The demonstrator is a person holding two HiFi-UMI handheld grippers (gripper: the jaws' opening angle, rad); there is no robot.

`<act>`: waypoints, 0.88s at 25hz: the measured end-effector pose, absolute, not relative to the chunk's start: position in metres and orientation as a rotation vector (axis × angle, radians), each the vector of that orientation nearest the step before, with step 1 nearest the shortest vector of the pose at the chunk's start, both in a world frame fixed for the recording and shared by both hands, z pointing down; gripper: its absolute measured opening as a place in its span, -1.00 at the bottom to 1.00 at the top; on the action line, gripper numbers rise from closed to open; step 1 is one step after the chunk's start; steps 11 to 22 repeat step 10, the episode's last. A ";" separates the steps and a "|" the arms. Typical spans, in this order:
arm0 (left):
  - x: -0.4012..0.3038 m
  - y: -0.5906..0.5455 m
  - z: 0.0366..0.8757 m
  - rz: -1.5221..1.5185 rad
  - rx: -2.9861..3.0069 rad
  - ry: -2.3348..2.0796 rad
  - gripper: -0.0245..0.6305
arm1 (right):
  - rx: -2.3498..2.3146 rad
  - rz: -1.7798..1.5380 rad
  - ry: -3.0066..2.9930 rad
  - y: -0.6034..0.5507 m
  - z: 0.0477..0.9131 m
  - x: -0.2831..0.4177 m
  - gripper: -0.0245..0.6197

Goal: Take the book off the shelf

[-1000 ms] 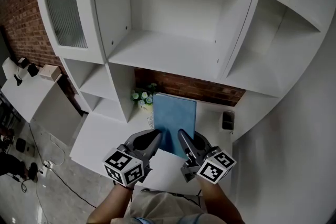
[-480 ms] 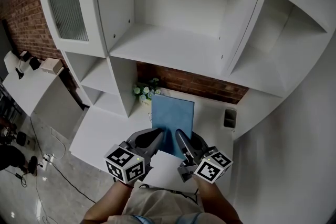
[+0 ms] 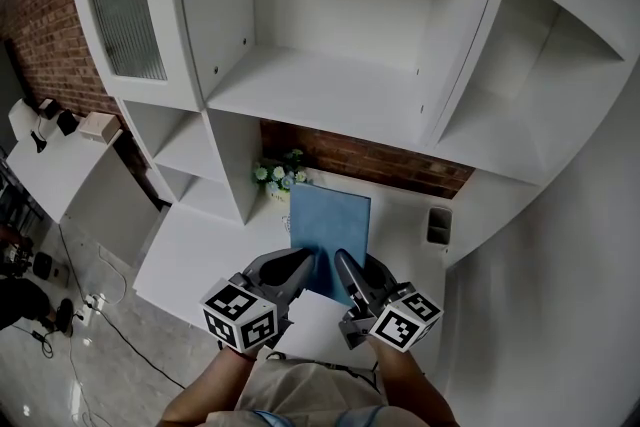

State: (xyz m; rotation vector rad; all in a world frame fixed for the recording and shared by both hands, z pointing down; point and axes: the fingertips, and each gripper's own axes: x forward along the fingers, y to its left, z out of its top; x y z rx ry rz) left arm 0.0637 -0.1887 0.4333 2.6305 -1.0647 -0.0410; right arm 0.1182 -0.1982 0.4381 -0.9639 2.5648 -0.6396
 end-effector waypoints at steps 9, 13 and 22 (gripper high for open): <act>0.064 -0.187 0.432 -0.051 2.626 -1.069 -0.82 | -0.955 -0.648 2.550 -0.195 0.437 0.119 -0.76; 0.064 -0.187 0.431 -0.052 2.625 -1.069 -0.82 | -0.956 -0.649 2.548 -0.195 0.437 0.120 -0.76; 0.064 -0.187 0.431 -0.052 2.625 -1.069 -0.82 | -0.956 -0.649 2.548 -0.195 0.437 0.120 -0.76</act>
